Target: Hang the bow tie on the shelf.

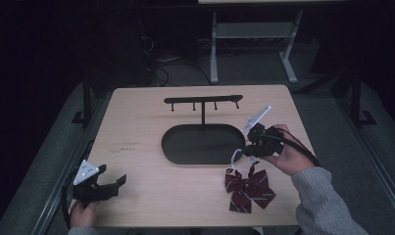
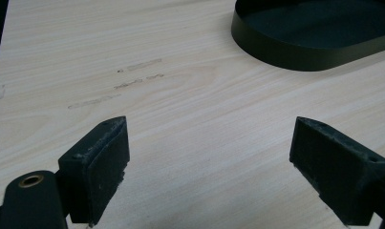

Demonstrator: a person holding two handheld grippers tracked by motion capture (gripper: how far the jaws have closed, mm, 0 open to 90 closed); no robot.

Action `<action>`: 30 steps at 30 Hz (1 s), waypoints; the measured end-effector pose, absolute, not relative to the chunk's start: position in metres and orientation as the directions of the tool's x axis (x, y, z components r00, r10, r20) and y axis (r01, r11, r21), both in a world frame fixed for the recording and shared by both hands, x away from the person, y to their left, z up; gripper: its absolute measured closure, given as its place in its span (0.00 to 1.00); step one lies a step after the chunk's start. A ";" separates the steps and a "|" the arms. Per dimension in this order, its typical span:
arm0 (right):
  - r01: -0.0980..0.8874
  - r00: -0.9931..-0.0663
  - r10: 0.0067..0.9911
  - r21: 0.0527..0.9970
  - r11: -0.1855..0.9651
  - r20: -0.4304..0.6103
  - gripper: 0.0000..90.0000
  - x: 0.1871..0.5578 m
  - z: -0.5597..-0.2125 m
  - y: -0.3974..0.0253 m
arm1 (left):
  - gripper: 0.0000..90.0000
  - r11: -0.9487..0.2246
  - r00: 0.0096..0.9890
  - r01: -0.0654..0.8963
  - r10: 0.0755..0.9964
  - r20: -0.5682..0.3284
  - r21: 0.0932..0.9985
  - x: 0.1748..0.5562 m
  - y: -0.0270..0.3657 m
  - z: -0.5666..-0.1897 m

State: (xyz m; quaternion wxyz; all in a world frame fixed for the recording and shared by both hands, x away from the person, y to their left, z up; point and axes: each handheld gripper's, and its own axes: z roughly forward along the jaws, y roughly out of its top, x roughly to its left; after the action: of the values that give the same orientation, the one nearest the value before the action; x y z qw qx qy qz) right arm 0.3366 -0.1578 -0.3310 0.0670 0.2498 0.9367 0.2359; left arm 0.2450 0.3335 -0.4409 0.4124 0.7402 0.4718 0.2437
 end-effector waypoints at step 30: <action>0.379 -0.888 0.458 0.514 0.769 -0.030 0.98 0.356 -0.281 -0.135 | 0.14 -0.213 0.439 0.487 0.898 -0.026 0.847 0.247 0.335 -0.441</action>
State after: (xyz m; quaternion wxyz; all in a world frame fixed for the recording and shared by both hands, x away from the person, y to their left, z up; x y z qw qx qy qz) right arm 0.3559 -0.1352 -0.2806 0.0772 0.2233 0.9374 0.2560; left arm 0.2465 0.3353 -0.4409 0.4169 0.7386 0.4688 0.2467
